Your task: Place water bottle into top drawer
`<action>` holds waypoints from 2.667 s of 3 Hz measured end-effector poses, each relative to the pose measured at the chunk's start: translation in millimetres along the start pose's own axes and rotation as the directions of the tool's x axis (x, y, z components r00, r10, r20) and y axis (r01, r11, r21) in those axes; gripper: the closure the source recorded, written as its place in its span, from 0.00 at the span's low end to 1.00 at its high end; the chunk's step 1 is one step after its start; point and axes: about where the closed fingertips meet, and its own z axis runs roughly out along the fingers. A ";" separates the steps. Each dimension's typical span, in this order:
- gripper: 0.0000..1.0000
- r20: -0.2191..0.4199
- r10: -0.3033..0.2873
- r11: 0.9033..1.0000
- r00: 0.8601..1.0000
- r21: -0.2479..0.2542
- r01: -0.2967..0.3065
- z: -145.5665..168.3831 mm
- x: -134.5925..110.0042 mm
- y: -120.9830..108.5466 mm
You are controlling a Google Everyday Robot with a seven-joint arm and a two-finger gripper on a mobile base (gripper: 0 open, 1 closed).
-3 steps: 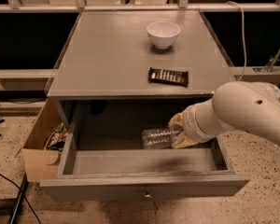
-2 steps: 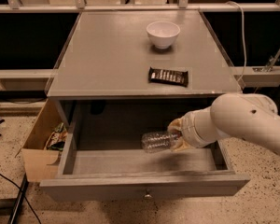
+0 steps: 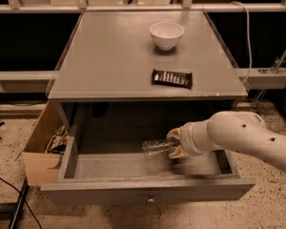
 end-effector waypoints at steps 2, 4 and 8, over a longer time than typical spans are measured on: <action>1.00 -0.036 0.019 0.999 0.999 -0.030 -0.020 19.5 13.2 -10.0; 1.00 -0.048 0.040 0.997 0.998 -0.056 -0.043 29.6 20.1 -14.9; 0.27 -0.044 0.052 0.996 0.998 -0.072 -0.055 36.8 22.9 -15.3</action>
Offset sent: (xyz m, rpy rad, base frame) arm 0.0298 -0.0041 -0.0185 -0.0447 0.0375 -0.0356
